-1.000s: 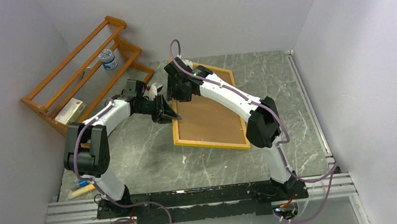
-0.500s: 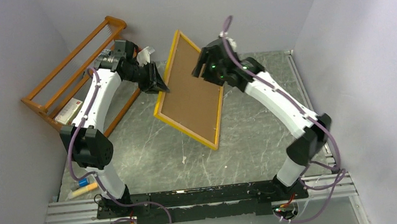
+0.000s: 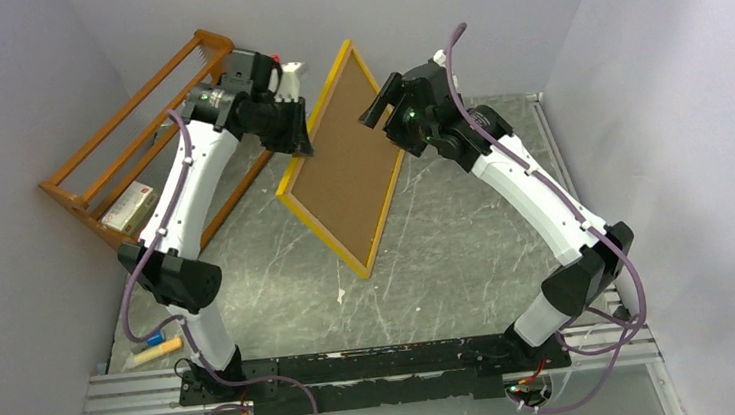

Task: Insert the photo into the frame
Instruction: Turn over the photo frame at the center of the board.

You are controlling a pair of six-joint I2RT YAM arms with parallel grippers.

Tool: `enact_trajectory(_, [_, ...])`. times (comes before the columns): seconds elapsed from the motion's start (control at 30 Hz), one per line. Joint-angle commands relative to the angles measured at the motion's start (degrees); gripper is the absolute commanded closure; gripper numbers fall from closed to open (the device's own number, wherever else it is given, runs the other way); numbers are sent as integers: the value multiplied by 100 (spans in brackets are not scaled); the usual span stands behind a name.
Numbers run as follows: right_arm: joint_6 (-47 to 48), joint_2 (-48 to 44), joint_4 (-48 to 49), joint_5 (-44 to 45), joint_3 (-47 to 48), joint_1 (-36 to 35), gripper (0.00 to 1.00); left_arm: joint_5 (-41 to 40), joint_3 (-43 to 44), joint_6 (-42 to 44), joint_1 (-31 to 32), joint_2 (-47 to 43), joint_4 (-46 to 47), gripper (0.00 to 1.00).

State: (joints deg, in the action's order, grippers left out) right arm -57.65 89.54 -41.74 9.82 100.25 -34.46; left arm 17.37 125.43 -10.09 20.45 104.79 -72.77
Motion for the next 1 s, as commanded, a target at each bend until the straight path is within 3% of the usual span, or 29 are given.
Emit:
enact_trajectory(0.0, [-39, 269, 206, -482, 526, 7, 17, -1476, 192, 1223, 845, -503, 199, 97])
enact_trajectory(0.17, [-40, 556, -44, -542, 959, 10, 15, -1977, 324, 1121, 1407, -550, 29, 97])
enact_trajectory(0.4, [-309, 398, -279, -473, 869, 66, 15, -1336, 375, 787, 1872, -619, -21, 92])
enact_trajectory(0.63, [-719, -202, -399, -483, 10, 229, 19, -325, -190, 619, 1962, -897, 259, 64])
enact_trajectory(0.97, [-745, -748, -643, -609, -492, 480, 21, 2238, -980, 127, 1959, -1277, 1281, 31])
